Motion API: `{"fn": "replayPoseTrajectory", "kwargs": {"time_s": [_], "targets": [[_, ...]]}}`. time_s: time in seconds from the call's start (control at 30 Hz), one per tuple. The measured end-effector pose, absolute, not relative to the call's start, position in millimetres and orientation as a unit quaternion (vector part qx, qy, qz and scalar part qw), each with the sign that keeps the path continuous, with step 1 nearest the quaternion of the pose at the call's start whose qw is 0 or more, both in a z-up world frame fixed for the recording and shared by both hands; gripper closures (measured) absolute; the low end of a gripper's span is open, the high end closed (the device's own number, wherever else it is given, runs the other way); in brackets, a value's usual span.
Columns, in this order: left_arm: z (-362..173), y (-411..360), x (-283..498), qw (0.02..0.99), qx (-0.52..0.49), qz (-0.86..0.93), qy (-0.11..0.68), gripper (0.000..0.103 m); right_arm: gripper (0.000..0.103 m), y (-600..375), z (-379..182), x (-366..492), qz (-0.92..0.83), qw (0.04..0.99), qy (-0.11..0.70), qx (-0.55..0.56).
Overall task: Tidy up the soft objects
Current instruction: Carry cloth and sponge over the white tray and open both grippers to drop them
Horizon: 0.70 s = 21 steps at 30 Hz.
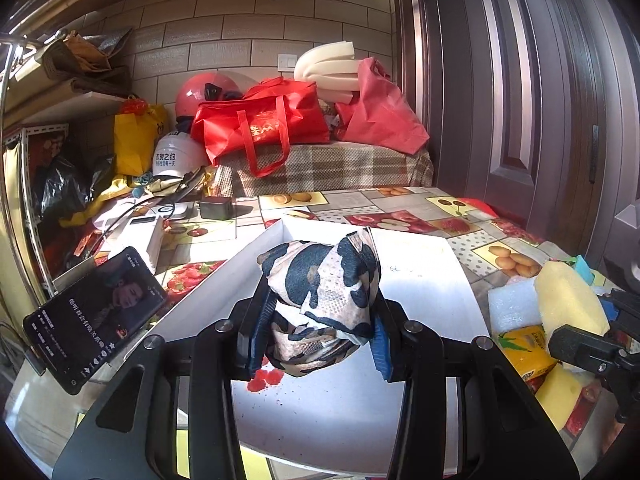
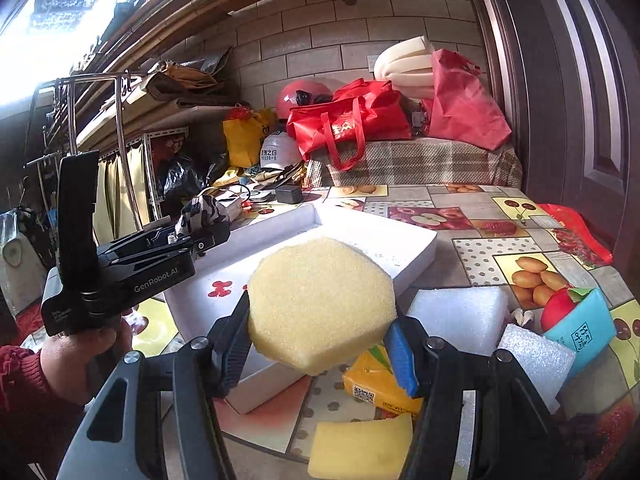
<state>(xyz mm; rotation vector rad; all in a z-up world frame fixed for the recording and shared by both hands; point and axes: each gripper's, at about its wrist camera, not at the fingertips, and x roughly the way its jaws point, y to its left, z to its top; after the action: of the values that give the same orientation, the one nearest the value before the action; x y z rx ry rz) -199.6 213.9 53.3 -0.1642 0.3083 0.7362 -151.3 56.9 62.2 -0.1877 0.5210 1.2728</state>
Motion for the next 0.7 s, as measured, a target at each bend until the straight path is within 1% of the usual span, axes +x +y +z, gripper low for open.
{"fn": "replayPoseTrajectory", "kwargs": {"time_s": [0.27,0.4,0.7], "targets": [[50,244,-191,0.913,-0.119,0.352,0.170,0.061,0.043,98,58,-164,0.579,0.777,0.224,-0.106],[48,255,-194,0.906,-0.142,0.360,0.174,0.061,0.043,118,54,-152,0.560,0.787,0.240,-0.100],[43,266,-184,0.891,-0.142,0.377,0.210,0.060,0.042,146,49,-148,0.533,0.796,0.258,-0.124]]}}
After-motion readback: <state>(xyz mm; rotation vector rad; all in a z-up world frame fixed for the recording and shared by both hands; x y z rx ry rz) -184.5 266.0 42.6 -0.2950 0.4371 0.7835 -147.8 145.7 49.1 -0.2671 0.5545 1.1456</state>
